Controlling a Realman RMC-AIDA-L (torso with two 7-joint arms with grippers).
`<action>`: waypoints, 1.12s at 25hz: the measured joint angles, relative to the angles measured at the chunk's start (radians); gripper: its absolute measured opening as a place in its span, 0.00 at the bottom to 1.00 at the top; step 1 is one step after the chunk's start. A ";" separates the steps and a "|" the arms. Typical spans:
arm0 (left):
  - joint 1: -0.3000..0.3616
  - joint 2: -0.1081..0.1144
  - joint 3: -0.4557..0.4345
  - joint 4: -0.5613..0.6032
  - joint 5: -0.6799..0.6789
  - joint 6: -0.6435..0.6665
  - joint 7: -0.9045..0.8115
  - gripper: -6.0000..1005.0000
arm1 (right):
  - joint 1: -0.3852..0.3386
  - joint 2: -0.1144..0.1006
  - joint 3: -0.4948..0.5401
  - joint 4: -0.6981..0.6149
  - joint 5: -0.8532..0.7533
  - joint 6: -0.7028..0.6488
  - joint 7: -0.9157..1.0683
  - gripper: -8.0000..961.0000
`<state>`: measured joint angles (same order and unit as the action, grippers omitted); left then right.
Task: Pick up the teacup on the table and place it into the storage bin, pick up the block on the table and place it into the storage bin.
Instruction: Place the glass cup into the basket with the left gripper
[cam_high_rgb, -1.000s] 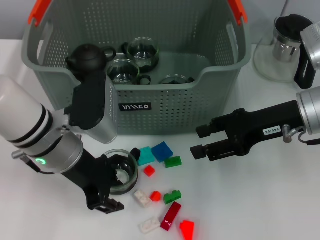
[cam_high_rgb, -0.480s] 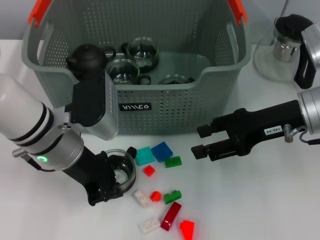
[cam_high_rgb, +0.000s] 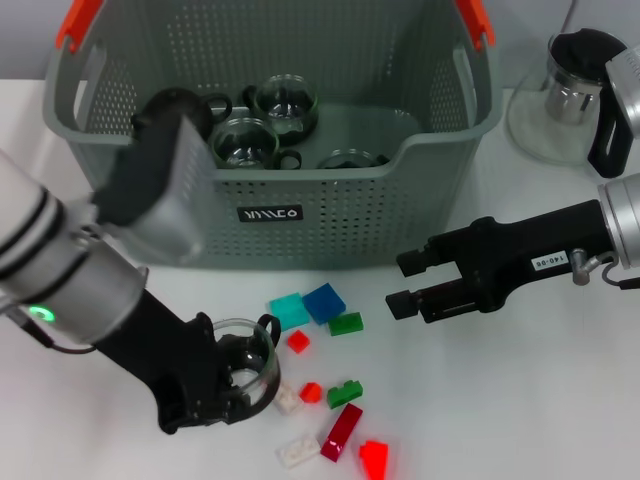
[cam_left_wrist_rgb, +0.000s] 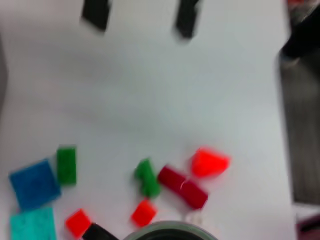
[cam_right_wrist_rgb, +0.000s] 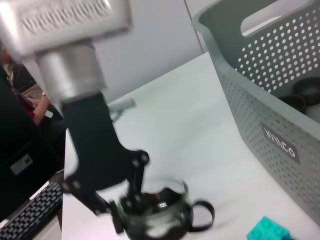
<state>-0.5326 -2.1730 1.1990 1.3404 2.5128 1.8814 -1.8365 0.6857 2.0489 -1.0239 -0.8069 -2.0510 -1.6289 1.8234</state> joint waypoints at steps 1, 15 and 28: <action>-0.001 0.001 -0.032 0.019 -0.022 0.037 0.000 0.06 | 0.000 -0.001 -0.001 0.000 0.000 -0.001 0.000 0.75; -0.033 0.015 -0.444 0.202 -0.341 0.162 -0.165 0.06 | -0.004 -0.002 -0.006 0.000 0.000 -0.024 -0.001 0.75; -0.269 0.158 -0.485 -0.140 -0.368 -0.331 -0.352 0.06 | -0.006 -0.014 0.000 0.000 0.000 -0.051 0.019 0.75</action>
<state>-0.8017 -2.0154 0.7140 1.2001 2.1448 1.5502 -2.1881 0.6800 2.0344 -1.0235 -0.8068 -2.0508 -1.6796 1.8424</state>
